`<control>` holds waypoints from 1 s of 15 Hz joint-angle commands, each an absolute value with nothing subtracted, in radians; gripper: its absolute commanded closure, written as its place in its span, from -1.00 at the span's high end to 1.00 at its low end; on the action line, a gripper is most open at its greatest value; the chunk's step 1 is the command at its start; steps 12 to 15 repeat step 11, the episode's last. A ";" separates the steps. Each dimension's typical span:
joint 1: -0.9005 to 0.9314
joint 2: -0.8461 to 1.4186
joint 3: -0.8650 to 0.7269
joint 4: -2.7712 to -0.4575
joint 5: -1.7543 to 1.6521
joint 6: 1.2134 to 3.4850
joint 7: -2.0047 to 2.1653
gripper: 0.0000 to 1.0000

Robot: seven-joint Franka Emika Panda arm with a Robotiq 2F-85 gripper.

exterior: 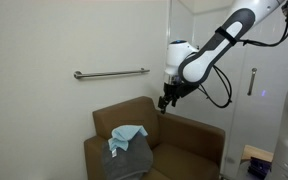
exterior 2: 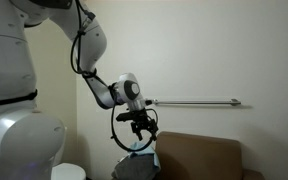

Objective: Put the towels on the arm rest

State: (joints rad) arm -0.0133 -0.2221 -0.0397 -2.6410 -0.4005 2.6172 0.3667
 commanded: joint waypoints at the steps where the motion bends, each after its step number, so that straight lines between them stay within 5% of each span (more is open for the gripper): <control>1: -0.075 -0.240 -0.016 -2.641 -0.384 2.603 0.311 1.00; 15: -0.091 -0.242 0.001 -2.640 -0.387 2.600 0.302 1.00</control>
